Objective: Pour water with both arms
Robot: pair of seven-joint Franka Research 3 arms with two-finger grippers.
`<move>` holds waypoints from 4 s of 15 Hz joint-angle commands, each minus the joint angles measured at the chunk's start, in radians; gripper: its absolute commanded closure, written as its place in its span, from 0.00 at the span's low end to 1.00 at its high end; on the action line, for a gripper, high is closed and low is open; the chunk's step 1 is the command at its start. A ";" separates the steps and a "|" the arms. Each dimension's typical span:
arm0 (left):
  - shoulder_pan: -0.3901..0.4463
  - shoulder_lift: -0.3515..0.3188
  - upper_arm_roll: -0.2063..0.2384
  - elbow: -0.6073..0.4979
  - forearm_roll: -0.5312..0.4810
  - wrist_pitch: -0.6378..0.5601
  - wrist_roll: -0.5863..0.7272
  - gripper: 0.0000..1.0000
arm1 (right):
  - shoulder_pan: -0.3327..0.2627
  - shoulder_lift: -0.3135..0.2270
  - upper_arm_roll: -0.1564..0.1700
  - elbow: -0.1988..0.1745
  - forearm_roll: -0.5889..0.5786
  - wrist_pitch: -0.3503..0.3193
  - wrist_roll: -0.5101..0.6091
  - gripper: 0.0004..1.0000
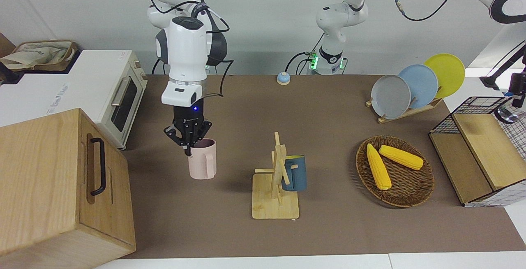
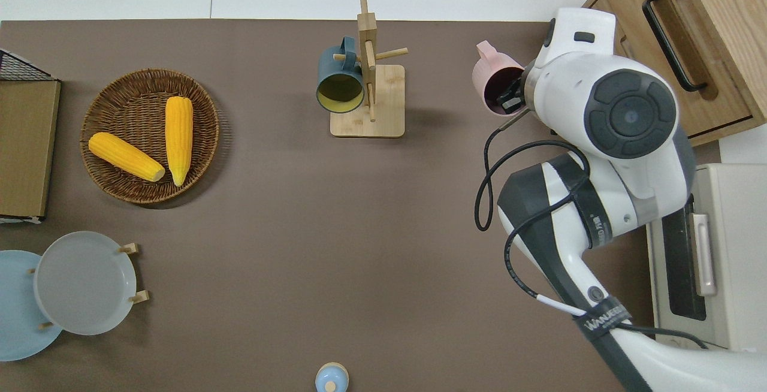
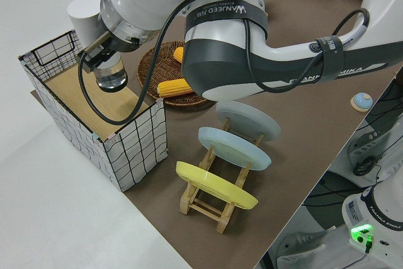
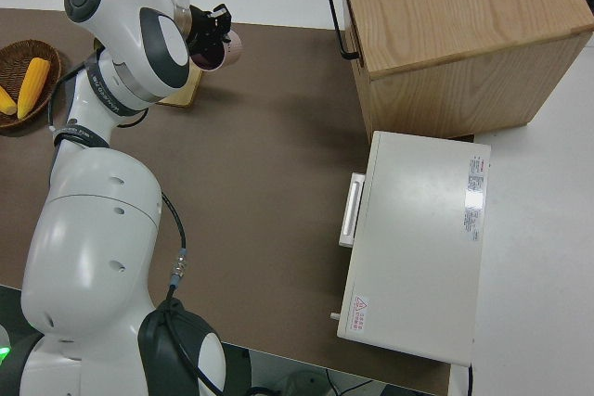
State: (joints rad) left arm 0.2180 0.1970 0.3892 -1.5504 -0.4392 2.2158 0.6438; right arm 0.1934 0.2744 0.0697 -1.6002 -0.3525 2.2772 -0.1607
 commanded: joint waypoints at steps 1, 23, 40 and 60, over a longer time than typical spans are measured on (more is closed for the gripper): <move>-0.042 -0.076 -0.012 -0.011 0.080 -0.050 -0.122 1.00 | -0.031 -0.064 0.010 -0.037 0.072 -0.100 0.055 1.00; -0.187 -0.425 -0.190 -0.393 0.373 -0.128 -0.553 1.00 | -0.049 -0.166 0.263 -0.040 0.681 -0.400 1.095 1.00; -0.396 -0.620 -0.167 -0.697 0.493 -0.111 -0.642 1.00 | 0.058 0.092 0.426 -0.084 0.693 0.056 1.570 1.00; -0.503 -0.613 -0.082 -0.754 0.511 -0.096 -0.632 1.00 | 0.284 0.434 0.349 0.198 0.517 0.090 1.799 1.00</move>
State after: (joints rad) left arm -0.2689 -0.3899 0.2951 -2.2889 0.0468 2.0958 0.0202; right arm 0.4613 0.6780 0.4227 -1.4482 0.1959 2.3610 1.6023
